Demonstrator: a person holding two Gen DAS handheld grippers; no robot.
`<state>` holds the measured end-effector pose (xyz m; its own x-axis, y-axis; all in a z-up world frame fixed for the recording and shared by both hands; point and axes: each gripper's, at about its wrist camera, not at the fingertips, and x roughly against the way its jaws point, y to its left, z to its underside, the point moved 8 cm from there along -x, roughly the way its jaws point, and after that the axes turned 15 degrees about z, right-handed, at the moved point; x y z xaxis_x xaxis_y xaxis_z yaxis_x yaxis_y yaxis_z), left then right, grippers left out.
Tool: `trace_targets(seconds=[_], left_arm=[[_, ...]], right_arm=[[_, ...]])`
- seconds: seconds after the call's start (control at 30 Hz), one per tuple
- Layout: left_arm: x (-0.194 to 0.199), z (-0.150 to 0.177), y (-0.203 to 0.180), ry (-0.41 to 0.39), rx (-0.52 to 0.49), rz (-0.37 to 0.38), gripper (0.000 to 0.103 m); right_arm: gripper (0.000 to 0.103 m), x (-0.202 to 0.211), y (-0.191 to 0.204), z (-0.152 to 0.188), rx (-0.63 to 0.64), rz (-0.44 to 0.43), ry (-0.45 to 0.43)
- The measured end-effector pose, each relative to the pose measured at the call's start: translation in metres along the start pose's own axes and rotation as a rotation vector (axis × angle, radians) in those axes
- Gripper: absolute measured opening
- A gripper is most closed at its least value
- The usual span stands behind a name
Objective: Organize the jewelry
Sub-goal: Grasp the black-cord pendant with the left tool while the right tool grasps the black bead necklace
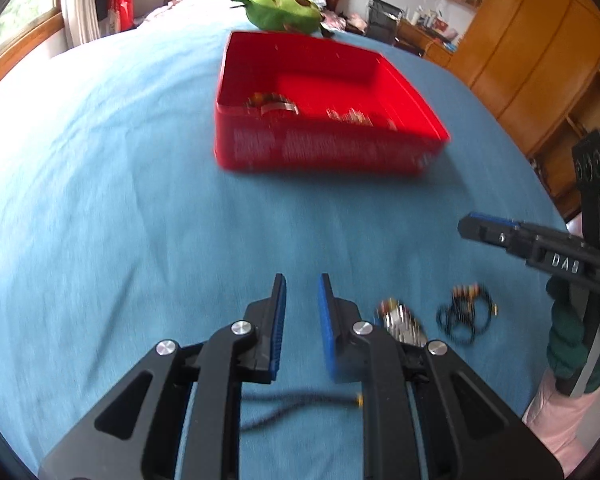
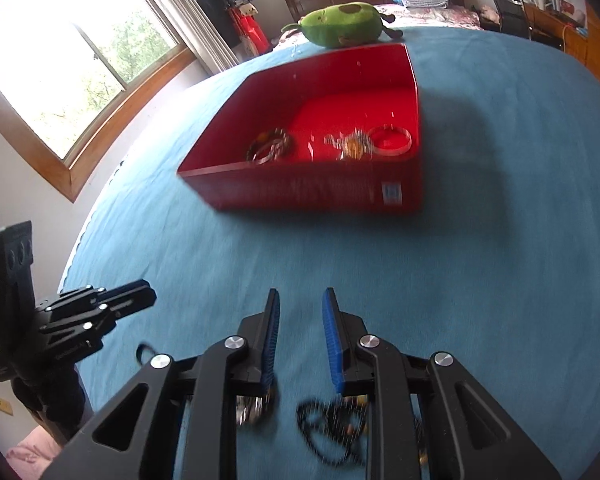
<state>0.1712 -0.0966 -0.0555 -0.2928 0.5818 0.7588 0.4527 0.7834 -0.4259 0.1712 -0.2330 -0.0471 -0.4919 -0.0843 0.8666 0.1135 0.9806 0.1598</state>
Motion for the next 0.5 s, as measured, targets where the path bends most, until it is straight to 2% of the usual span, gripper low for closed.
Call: trace_targets(seconds=[0.07,0.13,0.27,0.5], left_arm=[[0.0,0.015,-0.004,0.016,-0.012,0.008,0.023],[0.001,0.028,-0.009,0.025,-0.03,0.009,0.025],[0.001,0.047,-0.017,0.035,-0.063,0.014,0.039],[-0.011,0.066,-0.033,0.055,-0.152,-0.015,0.042]], right_arm=[[0.024,0.003,-0.002,0.013,-0.011,-0.007,0.003],[0.025,0.005,-0.005,0.025,-0.024,-0.008,0.008],[0.027,0.008,-0.011,0.042,-0.04,0.01,0.026],[0.027,0.014,-0.018,0.052,-0.067,0.016,0.024]])
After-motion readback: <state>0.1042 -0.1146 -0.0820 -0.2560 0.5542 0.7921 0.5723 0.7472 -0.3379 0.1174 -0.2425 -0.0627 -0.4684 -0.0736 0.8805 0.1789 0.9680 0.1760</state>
